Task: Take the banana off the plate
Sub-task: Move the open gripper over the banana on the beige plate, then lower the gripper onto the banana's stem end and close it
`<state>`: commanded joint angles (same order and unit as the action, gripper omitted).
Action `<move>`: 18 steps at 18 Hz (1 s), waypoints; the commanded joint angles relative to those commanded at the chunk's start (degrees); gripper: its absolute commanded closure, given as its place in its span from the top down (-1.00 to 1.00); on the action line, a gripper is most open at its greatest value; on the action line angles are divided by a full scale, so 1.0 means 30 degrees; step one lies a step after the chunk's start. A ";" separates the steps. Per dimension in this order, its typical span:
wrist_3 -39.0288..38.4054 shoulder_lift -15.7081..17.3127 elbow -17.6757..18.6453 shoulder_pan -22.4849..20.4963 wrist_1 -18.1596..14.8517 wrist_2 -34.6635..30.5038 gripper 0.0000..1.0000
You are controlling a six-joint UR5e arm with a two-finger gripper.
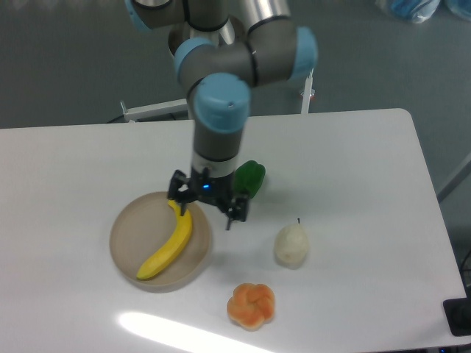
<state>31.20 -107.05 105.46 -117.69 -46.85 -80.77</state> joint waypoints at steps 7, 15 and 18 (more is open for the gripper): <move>-0.0734 -0.1757 0.0003 0.1290 0.1231 -0.1524 1.00; -0.0704 -0.3164 -0.0438 0.1935 0.2052 -0.2579 1.00; -0.0675 -0.3253 -0.0408 0.1964 0.2052 -0.2609 1.00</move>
<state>29.18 -116.81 104.24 -111.80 -40.69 -88.59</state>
